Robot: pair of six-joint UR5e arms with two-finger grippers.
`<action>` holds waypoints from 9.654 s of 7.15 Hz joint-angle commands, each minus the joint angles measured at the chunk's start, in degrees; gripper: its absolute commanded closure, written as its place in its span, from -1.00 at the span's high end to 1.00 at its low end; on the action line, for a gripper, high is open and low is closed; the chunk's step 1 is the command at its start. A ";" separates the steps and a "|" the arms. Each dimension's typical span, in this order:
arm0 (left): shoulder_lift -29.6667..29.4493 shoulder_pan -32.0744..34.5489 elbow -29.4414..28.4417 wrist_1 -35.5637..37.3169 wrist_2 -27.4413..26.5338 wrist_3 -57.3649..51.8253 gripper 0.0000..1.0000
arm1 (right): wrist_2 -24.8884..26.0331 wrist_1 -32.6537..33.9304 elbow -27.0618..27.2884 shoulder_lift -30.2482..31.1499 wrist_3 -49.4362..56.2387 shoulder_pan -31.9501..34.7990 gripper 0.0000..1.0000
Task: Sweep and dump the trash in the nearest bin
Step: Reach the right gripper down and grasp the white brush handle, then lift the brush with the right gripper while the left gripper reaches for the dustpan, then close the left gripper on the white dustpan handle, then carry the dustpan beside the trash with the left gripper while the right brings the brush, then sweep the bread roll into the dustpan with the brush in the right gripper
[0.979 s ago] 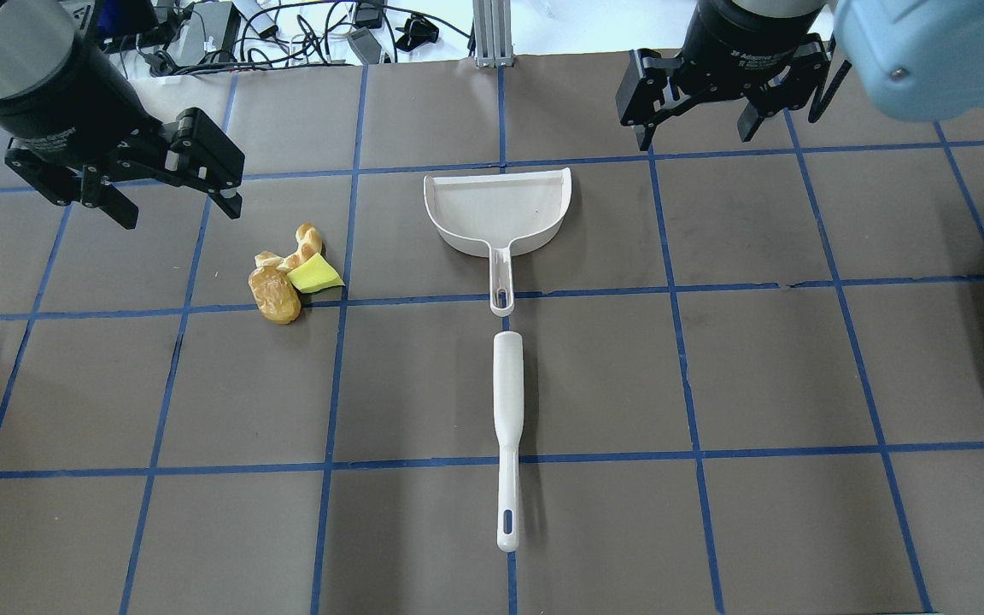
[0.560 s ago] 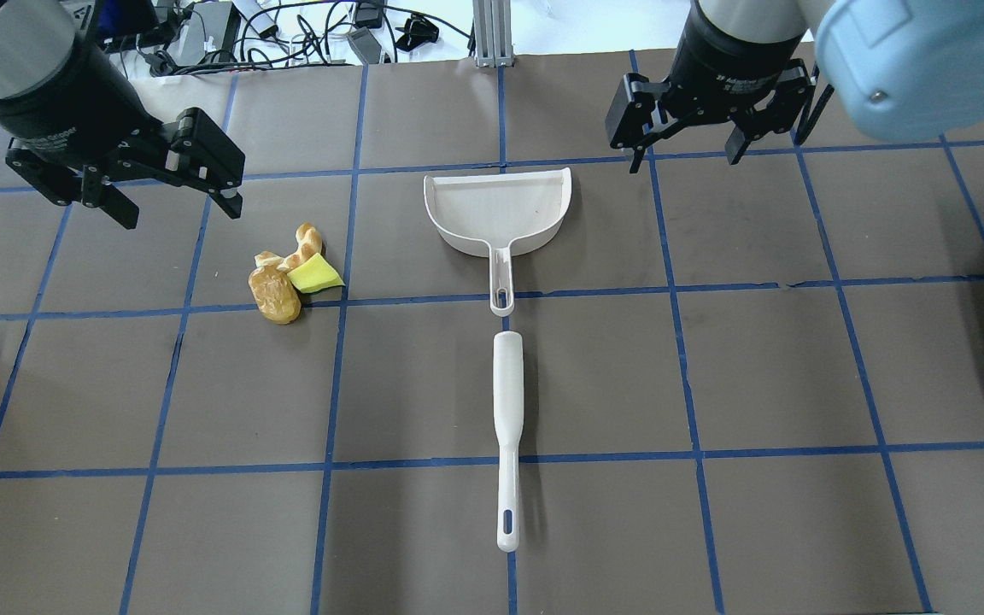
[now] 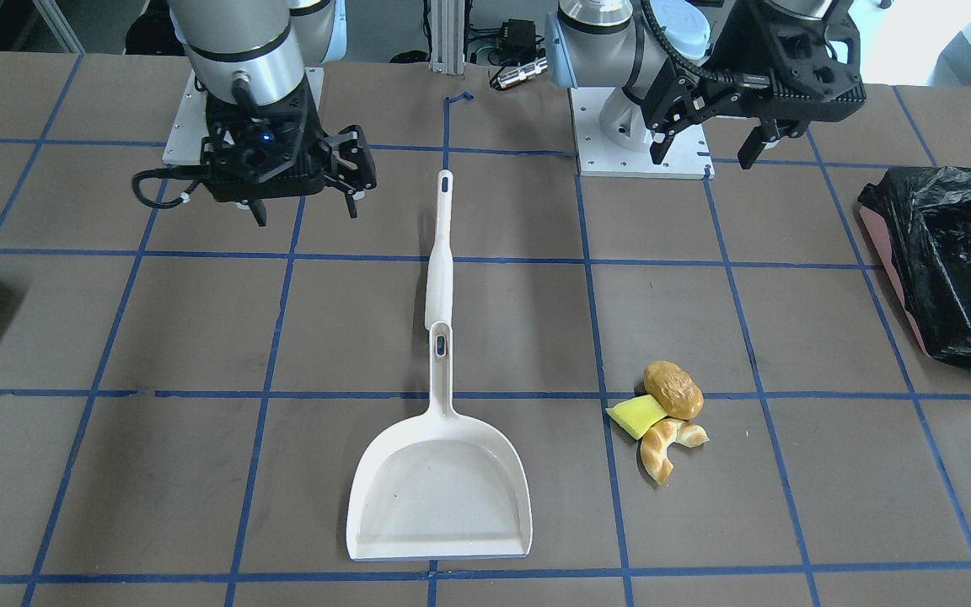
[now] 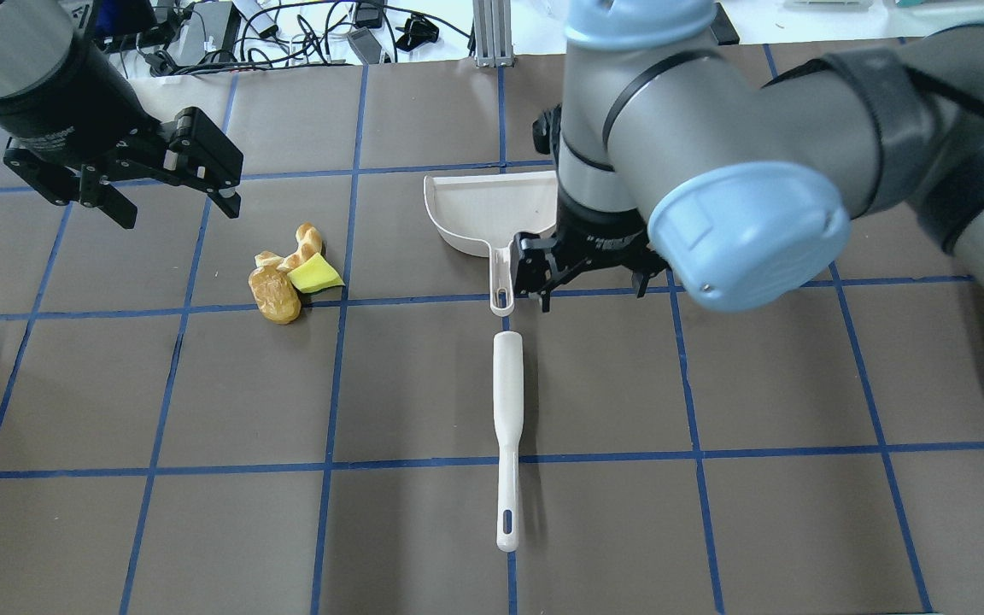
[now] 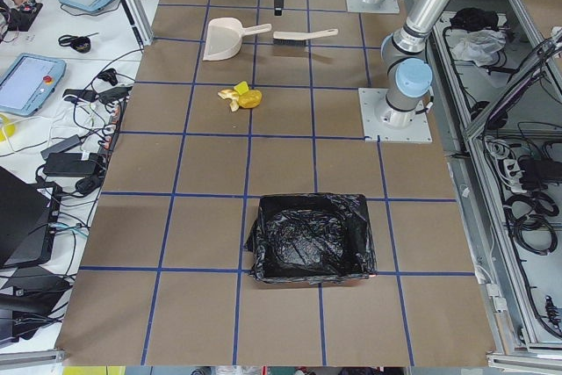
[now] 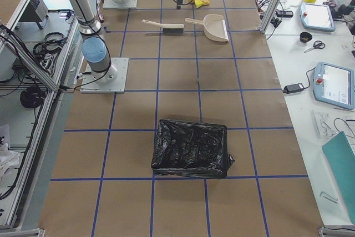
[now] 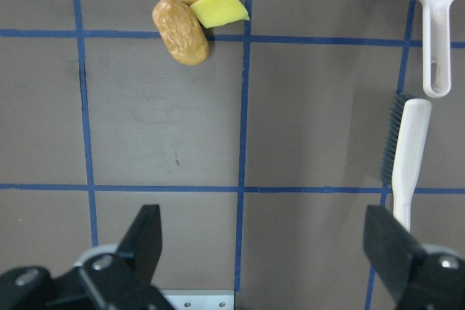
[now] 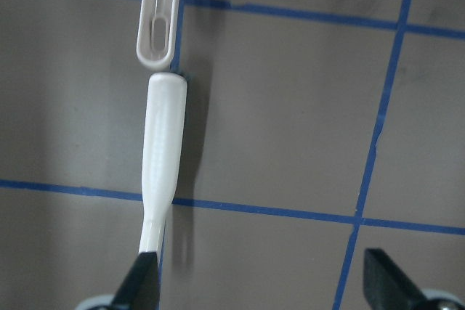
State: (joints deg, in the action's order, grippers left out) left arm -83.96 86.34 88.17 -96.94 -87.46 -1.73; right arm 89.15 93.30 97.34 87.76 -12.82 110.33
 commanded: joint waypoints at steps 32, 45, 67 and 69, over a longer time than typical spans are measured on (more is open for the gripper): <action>-33.56 24.41 4.38 38.32 2.56 13.86 -1.00 | -9.44 23.94 22.81 -5.93 -24.36 14.74 -1.00; -24.40 -31.02 -2.13 19.92 -8.69 -100.29 -1.00 | -8.02 19.73 -2.46 -19.18 -47.98 15.27 -1.00; -34.96 -31.76 2.79 39.99 -8.43 -127.82 -1.00 | -22.00 18.67 -46.00 -51.71 -39.32 29.49 -1.00; -35.05 -31.76 2.79 39.99 -8.43 -127.73 -1.00 | -22.62 19.02 -46.54 -52.25 -26.89 29.51 -1.00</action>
State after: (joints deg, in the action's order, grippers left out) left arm -118.94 54.58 90.97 -56.96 -95.89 -129.49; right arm 66.74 112.34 51.15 35.89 -47.47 139.69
